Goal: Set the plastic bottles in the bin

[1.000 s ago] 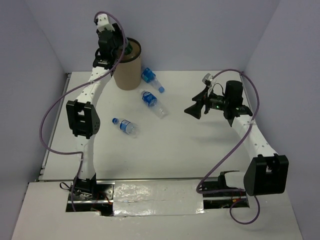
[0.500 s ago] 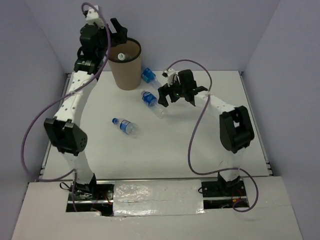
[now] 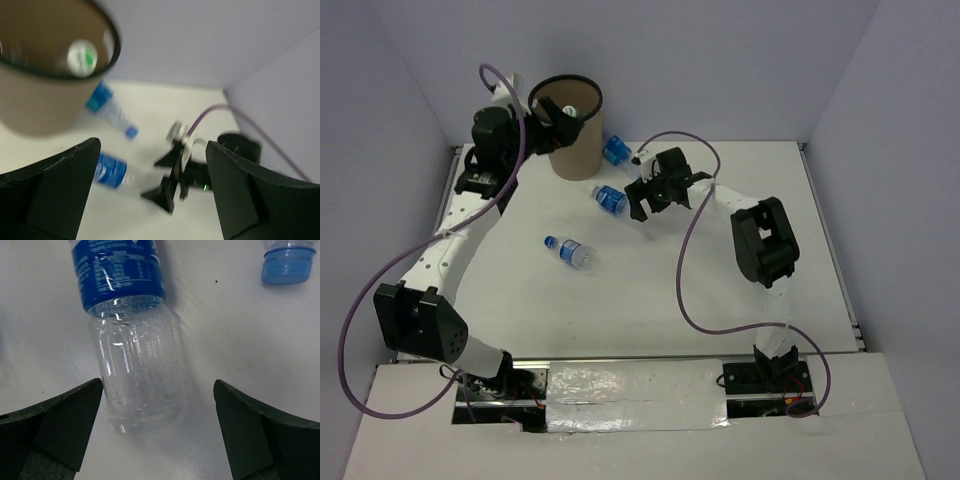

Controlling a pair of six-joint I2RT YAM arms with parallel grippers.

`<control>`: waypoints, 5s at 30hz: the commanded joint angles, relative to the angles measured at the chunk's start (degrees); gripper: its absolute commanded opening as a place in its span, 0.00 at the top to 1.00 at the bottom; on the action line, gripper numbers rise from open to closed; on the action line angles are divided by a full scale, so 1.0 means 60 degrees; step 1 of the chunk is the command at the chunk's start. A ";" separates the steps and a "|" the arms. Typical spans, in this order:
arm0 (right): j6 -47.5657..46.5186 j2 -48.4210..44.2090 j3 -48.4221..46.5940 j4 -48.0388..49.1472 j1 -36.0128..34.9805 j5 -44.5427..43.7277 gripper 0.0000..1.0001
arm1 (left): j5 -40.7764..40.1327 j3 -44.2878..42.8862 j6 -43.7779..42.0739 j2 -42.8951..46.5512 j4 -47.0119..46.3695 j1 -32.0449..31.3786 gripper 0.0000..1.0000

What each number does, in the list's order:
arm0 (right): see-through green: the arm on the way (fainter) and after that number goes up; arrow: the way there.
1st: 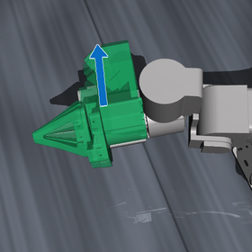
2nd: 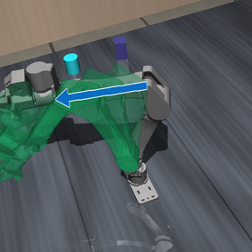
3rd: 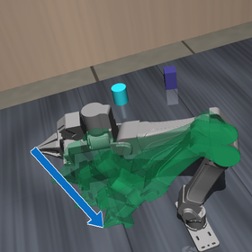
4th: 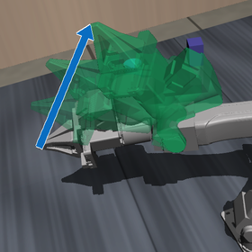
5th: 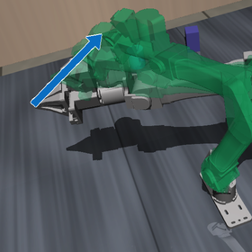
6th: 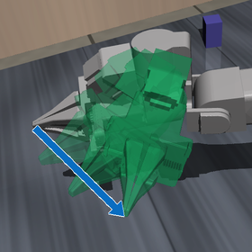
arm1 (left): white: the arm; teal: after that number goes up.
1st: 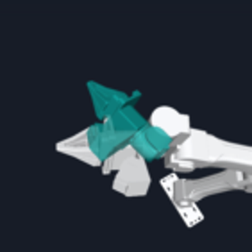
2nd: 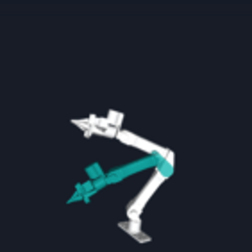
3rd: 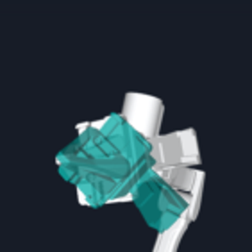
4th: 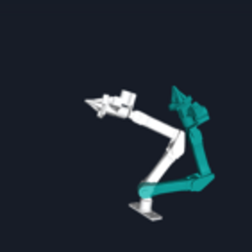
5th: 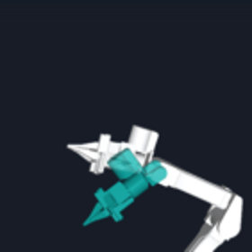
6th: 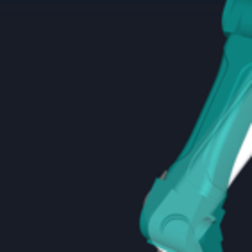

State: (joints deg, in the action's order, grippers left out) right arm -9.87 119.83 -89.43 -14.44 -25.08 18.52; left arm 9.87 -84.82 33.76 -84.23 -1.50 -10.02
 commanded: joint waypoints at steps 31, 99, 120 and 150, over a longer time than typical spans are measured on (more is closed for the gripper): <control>0.0470 -0.3077 0.2511 0.0719 0.0181 0.1936 0.88 | 0.0435 0.6137 0.3894 0.2290 -0.2196 -0.0643 0.01; 0.0021 -0.7082 0.5048 0.1851 0.2772 0.7165 0.00 | -0.1013 -0.0157 -0.0380 -0.0594 -0.1439 -0.1496 1.00; 0.0180 -0.2924 0.0293 0.2013 0.2673 0.3537 0.01 | -0.4326 -0.5492 -0.1715 -0.6247 -0.4204 0.0557 0.86; -0.1768 0.4755 -0.8372 -0.2062 0.0152 -0.1666 0.11 | -0.2156 -0.0078 0.0496 -0.1711 -0.6135 0.0659 0.01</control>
State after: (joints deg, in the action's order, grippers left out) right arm -19.42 148.18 -136.49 -25.80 -24.53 10.55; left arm -3.49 -89.27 33.76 -96.99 -32.82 -6.28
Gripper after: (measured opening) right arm 0.920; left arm 0.994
